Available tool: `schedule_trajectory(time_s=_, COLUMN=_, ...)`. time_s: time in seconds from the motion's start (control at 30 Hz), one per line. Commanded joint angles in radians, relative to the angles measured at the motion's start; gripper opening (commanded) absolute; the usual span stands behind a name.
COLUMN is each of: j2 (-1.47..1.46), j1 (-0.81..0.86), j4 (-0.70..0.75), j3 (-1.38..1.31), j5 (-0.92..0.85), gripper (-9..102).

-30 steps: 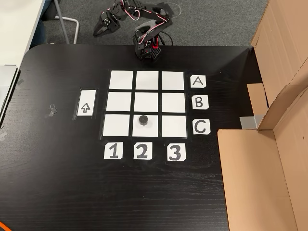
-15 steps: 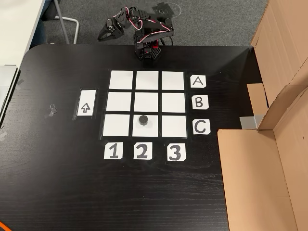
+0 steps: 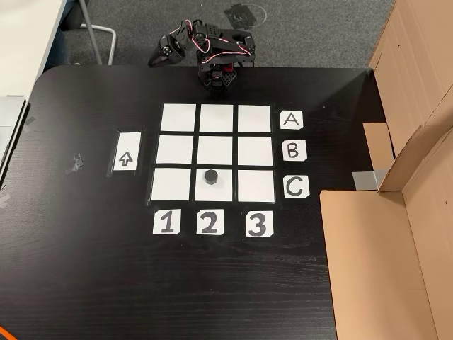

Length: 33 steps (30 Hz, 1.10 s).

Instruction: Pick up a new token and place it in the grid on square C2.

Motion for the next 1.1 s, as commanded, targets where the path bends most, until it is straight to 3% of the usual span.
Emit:
schedule_trajectory(time_s=0.0, j2=0.002, j1=0.009, j4=-0.021, j3=0.006, j5=-0.008, gripper=-1)
schedule_trajectory(time_s=0.23, j2=0.003, j1=0.0, j4=-0.08, j3=0.057, j5=-0.011, gripper=-1)
schedule_trajectory(time_s=1.07, j2=0.0, j1=-0.014, j4=-0.025, j3=0.069, j5=-0.054, gripper=-1)
